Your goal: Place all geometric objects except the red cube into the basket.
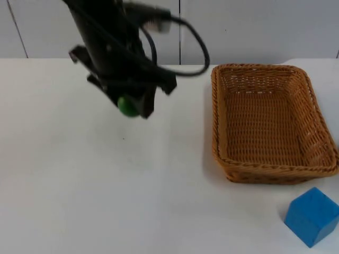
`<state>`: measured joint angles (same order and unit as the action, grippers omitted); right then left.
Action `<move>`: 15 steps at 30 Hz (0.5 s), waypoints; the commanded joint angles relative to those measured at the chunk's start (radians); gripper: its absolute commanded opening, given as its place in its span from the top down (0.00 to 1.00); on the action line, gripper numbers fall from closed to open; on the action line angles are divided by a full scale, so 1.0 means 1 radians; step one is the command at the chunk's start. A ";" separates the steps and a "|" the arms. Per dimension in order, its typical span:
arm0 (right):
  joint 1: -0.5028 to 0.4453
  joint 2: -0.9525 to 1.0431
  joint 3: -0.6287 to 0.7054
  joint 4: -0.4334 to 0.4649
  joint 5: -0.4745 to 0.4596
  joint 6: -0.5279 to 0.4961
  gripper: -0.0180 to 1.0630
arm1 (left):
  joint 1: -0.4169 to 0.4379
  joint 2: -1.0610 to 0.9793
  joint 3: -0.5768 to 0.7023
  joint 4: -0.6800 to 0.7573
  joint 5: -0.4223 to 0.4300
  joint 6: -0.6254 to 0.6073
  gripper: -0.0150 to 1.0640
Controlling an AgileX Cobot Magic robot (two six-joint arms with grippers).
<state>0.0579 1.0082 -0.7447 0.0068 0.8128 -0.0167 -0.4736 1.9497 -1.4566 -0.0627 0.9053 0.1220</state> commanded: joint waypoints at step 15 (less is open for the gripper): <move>-0.005 -0.002 -0.007 0.002 -0.010 0.001 0.01 | -0.134 0.142 -0.331 -0.041 0.035 0.027 0.99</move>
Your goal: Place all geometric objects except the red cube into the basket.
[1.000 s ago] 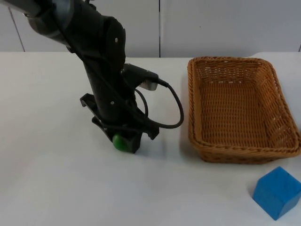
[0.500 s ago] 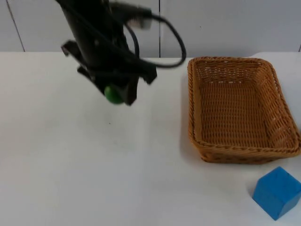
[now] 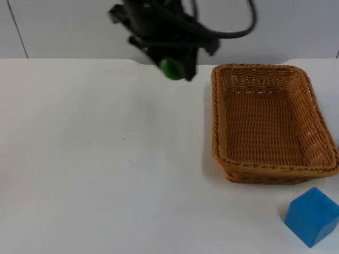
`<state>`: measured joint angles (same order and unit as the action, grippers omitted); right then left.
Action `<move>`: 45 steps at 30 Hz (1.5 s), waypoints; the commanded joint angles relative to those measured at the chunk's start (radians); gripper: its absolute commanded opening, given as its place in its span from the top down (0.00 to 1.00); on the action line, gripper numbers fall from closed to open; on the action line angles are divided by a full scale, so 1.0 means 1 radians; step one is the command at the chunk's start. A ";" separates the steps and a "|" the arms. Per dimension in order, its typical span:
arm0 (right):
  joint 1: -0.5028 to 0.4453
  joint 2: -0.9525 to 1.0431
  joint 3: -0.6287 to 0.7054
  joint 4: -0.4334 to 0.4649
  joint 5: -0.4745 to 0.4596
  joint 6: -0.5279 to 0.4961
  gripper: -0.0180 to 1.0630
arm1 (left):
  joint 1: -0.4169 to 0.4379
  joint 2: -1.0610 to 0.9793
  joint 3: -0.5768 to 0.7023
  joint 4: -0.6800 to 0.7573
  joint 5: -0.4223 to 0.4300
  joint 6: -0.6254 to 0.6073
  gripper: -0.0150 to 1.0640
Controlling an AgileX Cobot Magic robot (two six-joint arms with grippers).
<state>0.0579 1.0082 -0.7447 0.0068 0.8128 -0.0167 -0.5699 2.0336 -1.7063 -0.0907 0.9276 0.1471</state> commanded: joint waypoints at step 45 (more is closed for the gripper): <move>-0.005 -0.002 -0.007 0.006 -0.008 0.001 0.01 | -0.163 0.524 -0.562 -0.110 0.116 -0.003 0.25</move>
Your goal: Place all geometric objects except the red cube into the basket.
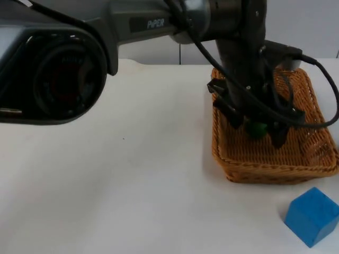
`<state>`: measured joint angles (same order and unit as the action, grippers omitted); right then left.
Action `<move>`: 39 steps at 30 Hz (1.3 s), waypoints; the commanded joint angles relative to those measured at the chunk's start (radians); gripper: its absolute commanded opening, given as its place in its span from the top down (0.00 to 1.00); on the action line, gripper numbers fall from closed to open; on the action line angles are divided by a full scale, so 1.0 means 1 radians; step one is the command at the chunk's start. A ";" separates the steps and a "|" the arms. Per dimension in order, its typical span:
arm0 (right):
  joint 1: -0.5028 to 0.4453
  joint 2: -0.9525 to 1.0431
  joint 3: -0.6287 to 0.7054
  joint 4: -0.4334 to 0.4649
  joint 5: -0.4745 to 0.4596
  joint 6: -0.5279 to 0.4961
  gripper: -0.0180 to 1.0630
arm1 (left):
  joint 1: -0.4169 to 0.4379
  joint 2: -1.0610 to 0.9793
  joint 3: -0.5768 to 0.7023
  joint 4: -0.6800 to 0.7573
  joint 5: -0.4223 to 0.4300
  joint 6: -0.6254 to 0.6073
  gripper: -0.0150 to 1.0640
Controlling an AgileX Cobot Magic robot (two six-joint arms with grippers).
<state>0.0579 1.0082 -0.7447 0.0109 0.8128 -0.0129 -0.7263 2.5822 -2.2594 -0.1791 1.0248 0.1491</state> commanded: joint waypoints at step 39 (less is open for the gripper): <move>-0.005 -0.002 -0.007 -0.002 -0.010 -0.003 0.01 | 0.206 -0.720 0.866 0.043 -0.139 -0.003 0.04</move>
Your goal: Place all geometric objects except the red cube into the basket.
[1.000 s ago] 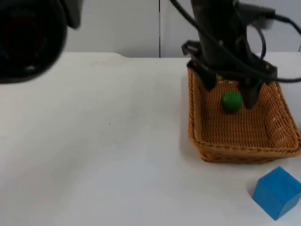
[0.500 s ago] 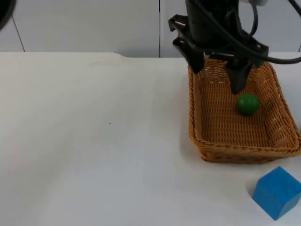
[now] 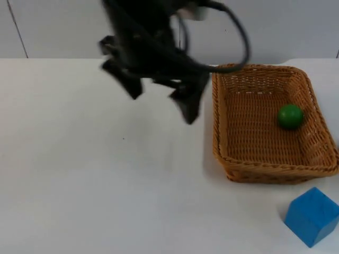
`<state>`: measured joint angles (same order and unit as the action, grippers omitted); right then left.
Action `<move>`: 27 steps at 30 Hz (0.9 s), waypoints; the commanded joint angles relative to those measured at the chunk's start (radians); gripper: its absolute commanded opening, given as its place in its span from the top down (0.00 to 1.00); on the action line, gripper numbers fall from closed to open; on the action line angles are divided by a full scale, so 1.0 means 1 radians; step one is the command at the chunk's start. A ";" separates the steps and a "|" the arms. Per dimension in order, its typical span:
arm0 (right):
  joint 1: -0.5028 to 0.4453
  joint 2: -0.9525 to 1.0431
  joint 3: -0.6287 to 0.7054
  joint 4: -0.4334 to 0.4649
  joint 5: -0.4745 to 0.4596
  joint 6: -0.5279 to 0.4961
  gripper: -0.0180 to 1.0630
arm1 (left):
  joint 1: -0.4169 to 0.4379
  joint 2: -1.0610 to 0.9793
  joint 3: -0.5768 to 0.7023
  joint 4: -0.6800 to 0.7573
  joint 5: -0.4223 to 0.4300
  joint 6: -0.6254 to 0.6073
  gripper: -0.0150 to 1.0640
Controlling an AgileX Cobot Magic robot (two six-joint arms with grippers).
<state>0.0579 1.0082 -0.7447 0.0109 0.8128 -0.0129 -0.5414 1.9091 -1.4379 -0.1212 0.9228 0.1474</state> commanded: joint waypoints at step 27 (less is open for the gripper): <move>-0.005 -0.002 -0.007 0.019 -0.007 -0.003 0.01 | 0.508 -0.864 0.766 -0.132 -0.045 -0.029 0.04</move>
<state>0.0579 1.0082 -0.7447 0.0225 0.8111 -0.0149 -0.0349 1.0703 -0.6862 -0.2316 0.8701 0.1289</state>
